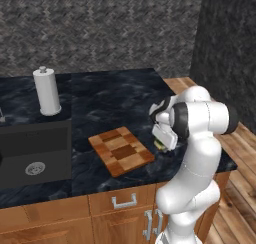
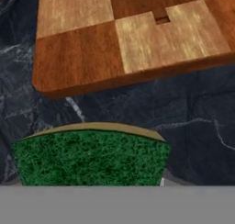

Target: Pick up the sponge from the counter and clean the cutting board by briefly scrubbing or pressing down on the cutting board. Once finished, release the sponge.

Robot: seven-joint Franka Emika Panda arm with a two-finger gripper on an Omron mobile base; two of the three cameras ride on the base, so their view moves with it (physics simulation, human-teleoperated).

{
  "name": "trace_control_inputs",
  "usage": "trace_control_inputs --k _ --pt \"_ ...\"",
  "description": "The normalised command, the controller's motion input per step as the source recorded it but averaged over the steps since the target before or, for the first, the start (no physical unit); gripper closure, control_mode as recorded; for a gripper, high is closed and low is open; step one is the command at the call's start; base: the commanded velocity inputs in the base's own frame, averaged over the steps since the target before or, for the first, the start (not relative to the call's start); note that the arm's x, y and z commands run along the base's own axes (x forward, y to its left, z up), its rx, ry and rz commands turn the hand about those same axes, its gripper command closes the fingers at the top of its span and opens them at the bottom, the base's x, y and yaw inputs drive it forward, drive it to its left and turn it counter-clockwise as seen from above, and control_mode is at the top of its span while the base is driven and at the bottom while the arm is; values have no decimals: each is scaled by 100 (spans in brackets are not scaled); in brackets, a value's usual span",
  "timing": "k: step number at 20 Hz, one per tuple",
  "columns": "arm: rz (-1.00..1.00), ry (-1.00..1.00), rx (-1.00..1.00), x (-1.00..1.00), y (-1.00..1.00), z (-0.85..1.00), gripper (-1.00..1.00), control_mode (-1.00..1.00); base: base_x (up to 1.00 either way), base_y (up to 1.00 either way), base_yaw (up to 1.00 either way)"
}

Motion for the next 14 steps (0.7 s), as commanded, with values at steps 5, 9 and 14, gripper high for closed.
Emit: trace_control_inputs --k 5,9,14 --pt "-2 -10 2 -2 0 4 -100 -100 0 0 0" --pt "-8 -11 0 -3 20 38 -100 -100 0 0 0" --pt "-7 -12 0 -7 12 66 -100 -100 0 0 0"
